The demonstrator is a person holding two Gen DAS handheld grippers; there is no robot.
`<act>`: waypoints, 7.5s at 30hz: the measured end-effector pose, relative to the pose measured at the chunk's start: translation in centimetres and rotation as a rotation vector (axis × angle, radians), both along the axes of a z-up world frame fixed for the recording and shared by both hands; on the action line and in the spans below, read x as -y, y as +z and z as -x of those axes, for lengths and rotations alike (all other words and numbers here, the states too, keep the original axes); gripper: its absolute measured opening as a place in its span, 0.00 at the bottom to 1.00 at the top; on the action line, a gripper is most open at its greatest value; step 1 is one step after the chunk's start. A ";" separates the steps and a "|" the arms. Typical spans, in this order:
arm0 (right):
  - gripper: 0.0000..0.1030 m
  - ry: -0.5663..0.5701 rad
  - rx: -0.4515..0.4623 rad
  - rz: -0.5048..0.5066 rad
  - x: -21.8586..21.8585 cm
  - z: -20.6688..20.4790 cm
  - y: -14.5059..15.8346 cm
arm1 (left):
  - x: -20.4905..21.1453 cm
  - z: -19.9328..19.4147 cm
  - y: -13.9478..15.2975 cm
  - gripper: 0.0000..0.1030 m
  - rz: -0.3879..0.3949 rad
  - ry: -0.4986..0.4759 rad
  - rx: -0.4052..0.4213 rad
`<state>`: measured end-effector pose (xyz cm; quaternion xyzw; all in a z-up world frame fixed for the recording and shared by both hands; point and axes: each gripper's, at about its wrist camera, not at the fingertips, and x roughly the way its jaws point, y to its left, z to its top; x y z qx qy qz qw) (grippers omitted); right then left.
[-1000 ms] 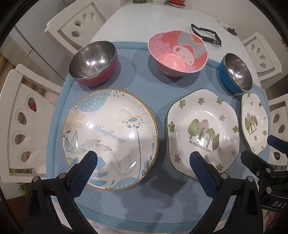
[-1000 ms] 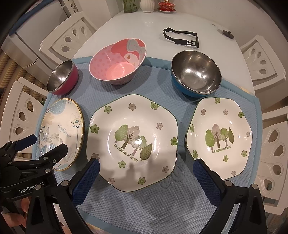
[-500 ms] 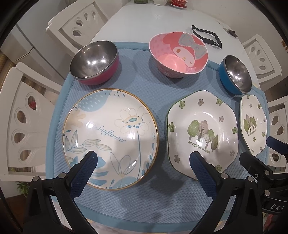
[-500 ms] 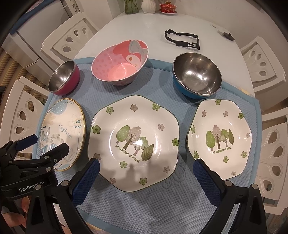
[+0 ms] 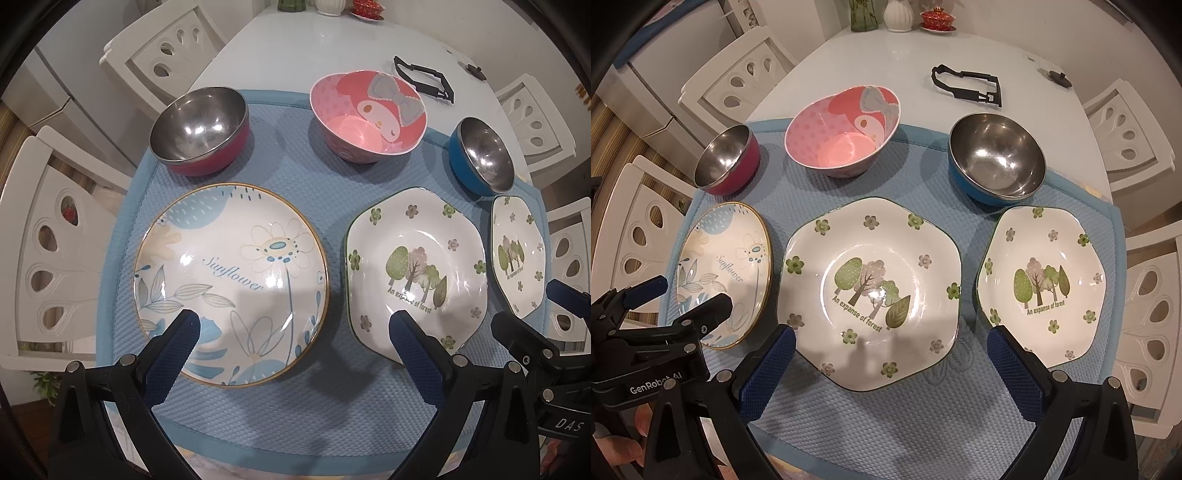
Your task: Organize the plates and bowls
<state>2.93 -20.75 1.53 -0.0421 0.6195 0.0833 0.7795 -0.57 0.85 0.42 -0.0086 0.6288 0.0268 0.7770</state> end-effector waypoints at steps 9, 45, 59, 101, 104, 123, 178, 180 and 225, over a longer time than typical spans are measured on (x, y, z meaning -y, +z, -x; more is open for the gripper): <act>1.00 -0.005 0.009 -0.005 -0.5 0.8 0.4 | -0.8 0.5 0.3 0.99 0.043 0.007 0.017; 1.00 -0.053 -0.164 -0.282 -12.5 5.6 -7.3 | -16.6 2.1 -6.6 0.95 0.062 0.119 -0.040; 1.00 -0.260 -0.135 -0.344 -13.9 2.9 -12.8 | -14.9 -5.8 -9.5 0.62 0.082 -0.160 -0.002; 0.34 -0.166 -0.182 -0.221 -6.2 12.4 -10.7 | -6.7 7.5 -9.1 0.44 0.177 -0.333 -0.105; 0.34 -0.180 -0.186 -0.224 -5.0 12.4 -11.1 | -5.3 8.5 -9.0 0.44 0.173 -0.341 -0.128; 0.33 -0.149 -0.197 -0.224 -1.9 11.7 -12.2 | -4.4 9.3 -8.8 0.46 0.232 -0.289 -0.191; 0.66 -0.328 -0.043 -0.268 7.5 3.2 -7.7 | 4.4 -6.3 -7.9 0.67 0.197 -0.259 -0.089; 0.66 -0.333 -0.053 -0.267 7.5 3.0 -8.2 | 4.5 -6.4 -8.4 0.67 0.195 -0.258 -0.099; 0.43 -0.312 -0.010 -0.224 5.6 0.8 -10.8 | 8.5 -7.3 -10.6 0.55 0.175 -0.365 -0.049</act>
